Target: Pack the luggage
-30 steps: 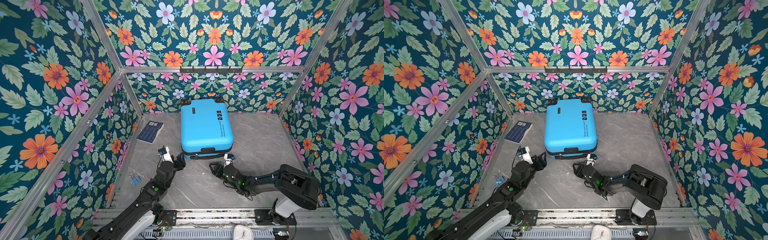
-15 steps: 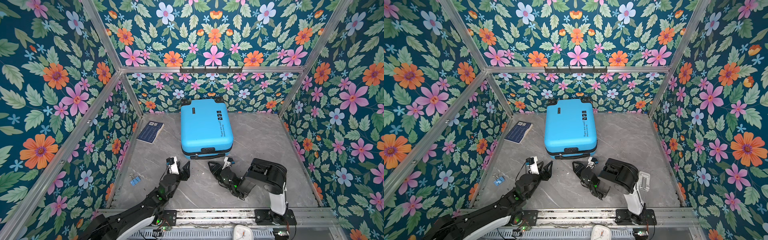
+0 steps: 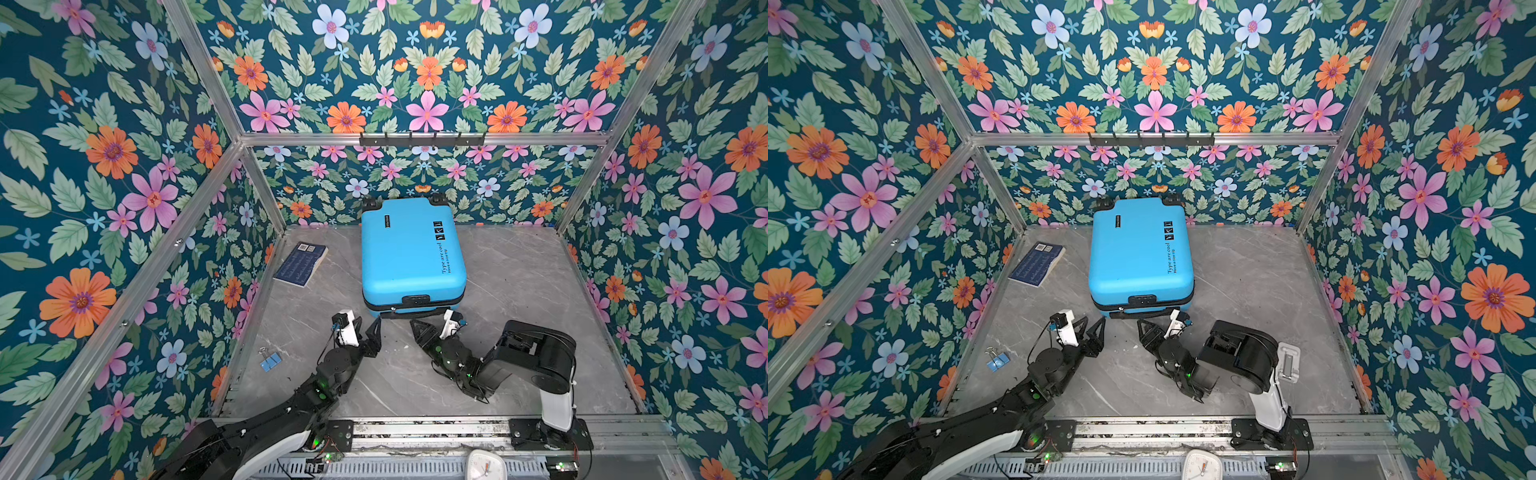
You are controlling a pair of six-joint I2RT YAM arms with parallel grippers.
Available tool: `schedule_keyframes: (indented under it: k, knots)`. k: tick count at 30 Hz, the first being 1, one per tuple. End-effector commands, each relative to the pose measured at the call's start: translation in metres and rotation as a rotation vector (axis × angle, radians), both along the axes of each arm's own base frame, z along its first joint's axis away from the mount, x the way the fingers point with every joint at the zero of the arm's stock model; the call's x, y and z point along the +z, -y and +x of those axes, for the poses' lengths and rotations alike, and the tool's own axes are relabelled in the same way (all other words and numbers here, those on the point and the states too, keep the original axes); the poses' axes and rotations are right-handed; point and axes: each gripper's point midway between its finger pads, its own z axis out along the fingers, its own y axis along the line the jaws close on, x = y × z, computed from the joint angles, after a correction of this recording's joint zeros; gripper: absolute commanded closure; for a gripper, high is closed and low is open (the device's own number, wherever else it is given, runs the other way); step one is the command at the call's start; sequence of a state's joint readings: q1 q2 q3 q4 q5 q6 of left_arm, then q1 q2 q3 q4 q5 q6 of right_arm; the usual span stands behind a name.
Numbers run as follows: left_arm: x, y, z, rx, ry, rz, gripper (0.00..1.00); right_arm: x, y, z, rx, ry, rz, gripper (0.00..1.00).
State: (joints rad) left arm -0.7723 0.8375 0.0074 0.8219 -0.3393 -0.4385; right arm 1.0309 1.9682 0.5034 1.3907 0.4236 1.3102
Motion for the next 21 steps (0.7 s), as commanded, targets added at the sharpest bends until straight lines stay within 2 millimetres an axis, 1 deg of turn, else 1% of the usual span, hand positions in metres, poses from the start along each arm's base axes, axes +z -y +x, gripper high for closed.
schedule_keyframes:
  k: [1,4,8,11,14,16,19,21]
  knots:
    - [-0.024,-0.007,-0.009,-0.009,-0.020,0.048,0.35,0.006,0.003,0.008,-0.038,-0.009,0.064,0.51]
    - [-0.026,-0.007,-0.011,-0.013,-0.023,0.051,0.36,0.008,0.007,0.015,-0.054,-0.002,0.068,0.51]
    - [-0.028,-0.004,-0.013,-0.028,-0.026,0.061,0.36,0.008,0.007,0.023,-0.061,-0.009,0.088,0.51]
    - [-0.030,0.000,-0.015,-0.045,-0.026,0.080,0.38,0.001,0.008,0.028,-0.075,-0.033,0.103,0.52]
    - [-0.033,0.004,-0.017,-0.059,-0.027,0.100,0.39,-0.009,0.012,0.033,-0.099,-0.061,0.110,0.56]
    - [-0.036,0.007,-0.019,-0.071,-0.029,0.115,0.40,-0.014,0.014,0.036,-0.108,-0.067,0.102,0.61]
    - [-0.042,0.009,-0.020,-0.081,-0.040,0.144,0.40,-0.024,0.016,0.039,-0.114,-0.085,0.097,0.75]
    - [-0.046,0.012,-0.022,-0.086,-0.046,0.165,0.40,-0.035,0.015,0.038,-0.108,-0.105,0.087,0.85]
